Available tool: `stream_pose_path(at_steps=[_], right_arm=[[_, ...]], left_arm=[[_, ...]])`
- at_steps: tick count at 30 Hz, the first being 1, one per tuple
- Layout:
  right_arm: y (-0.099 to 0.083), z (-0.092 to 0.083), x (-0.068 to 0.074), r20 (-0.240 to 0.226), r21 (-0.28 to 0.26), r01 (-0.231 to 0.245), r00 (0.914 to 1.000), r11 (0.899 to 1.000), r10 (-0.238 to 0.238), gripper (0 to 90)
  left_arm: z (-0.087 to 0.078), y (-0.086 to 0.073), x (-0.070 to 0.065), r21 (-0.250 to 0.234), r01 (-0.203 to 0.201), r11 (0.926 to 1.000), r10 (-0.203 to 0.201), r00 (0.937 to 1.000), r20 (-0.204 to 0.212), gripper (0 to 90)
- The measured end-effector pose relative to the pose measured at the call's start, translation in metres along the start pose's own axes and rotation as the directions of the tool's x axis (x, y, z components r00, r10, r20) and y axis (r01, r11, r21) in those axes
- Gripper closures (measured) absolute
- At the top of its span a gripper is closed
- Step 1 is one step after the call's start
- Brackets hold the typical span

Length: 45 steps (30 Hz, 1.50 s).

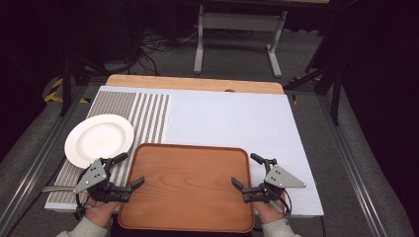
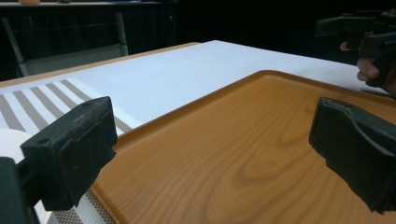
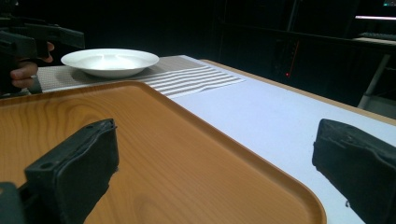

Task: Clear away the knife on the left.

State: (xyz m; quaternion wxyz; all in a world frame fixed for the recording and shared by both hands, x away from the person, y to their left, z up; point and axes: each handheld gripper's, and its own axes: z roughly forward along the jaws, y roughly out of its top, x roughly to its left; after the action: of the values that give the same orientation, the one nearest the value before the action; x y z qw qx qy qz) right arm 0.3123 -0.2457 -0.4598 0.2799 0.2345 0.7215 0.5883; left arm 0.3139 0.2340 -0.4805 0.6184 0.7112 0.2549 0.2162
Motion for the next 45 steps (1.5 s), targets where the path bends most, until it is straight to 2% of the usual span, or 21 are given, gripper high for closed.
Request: stream_pose_path(at_steps=[7,13,20,23,28,32,35,38,42,45], right_arm=[[0.001,0.001,0.003,-0.009,0.015,0.023,0.9997,1.000,-0.023,1.1],[0.002,0.001,0.002,-0.007,0.015,0.022,0.9997,1.000,-0.022,1.2],[0.004,-0.001,0.001,-0.015,0.019,0.017,0.9997,1.000,-0.017,2.3],[0.004,-0.002,0.001,-0.012,0.017,0.013,0.9998,1.000,-0.013,2.3],[0.003,-0.003,-0.001,-0.035,0.004,-0.007,0.9994,1.000,0.007,1.8],[0.002,-0.002,-0.002,-0.037,0.006,-0.008,0.9993,1.000,0.008,1.6],[0.002,-0.002,-0.003,-0.037,0.010,-0.010,0.9993,1.000,0.010,1.7],[0.002,-0.002,-0.003,-0.038,0.012,-0.011,0.9992,1.000,0.012,1.8],[0.002,-0.002,-0.003,-0.039,0.018,-0.013,0.9991,1.000,0.014,1.9],[0.002,-0.002,-0.003,-0.040,0.019,-0.014,0.9991,1.000,0.015,1.9]], left_arm=[[-0.002,0.001,-0.001,0.003,-0.016,0.9999,0.016,0.9999,0.003,1.1],[-0.002,0.003,-0.001,0.014,-0.028,0.9995,0.028,0.9996,0.000,2.4],[-0.005,0.008,-0.001,0.040,-0.034,0.9986,0.033,0.9991,0.028,5.4],[-0.006,0.011,0.001,0.057,-0.028,0.9980,0.024,0.9979,0.060,5.5],[-0.013,0.015,0.004,0.077,-0.043,0.9961,0.038,0.9968,0.071,4.6],[-0.015,0.018,0.006,0.090,-0.063,0.9940,0.054,0.9937,0.098,4.7],[-0.017,0.020,0.008,0.101,-0.063,0.9928,0.052,0.9920,0.115,5.7],[-0.020,0.023,0.012,0.130,-0.083,0.9880,0.066,0.9890,0.133,7.1],[-0.026,0.031,0.017,0.146,-0.090,0.9852,0.066,0.9849,0.160,7.6],[-0.030,0.036,0.019,0.172,-0.124,0.9772,0.095,0.9815,0.167,8.0]])
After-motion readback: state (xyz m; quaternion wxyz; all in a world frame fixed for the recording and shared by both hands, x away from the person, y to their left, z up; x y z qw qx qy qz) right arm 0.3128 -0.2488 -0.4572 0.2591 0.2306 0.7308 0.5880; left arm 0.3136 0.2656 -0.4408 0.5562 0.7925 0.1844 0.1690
